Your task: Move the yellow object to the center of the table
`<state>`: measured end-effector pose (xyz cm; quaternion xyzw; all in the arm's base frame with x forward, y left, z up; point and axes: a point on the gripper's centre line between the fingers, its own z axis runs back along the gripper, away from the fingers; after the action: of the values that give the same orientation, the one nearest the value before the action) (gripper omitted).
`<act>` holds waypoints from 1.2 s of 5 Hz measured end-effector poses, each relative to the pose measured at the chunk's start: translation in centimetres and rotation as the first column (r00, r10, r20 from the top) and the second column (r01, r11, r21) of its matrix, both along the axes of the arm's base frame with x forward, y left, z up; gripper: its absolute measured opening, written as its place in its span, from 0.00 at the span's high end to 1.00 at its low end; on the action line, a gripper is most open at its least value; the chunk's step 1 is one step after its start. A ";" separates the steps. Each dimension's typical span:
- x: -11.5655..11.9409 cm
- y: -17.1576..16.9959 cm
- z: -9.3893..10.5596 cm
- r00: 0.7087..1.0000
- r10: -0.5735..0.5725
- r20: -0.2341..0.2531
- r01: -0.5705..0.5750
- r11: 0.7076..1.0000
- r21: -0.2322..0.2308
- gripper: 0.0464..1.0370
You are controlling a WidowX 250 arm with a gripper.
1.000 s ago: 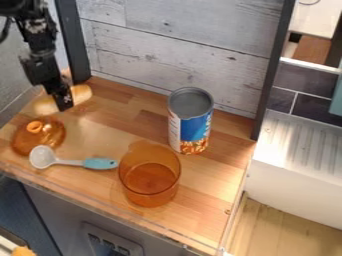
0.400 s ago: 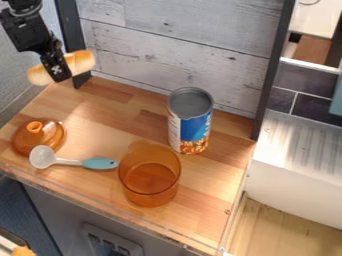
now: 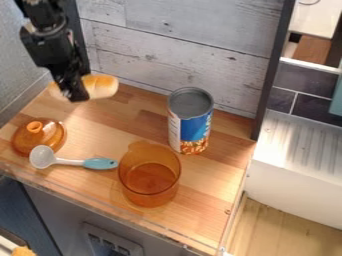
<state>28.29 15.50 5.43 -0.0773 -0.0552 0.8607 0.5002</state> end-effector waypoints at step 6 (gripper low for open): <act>-0.3 -2.5 -8.5 0.976 -0.146 -0.165 0.166 0.979 0.118 0.42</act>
<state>28.01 13.03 -3.03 0.0189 -0.0664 0.8166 0.5731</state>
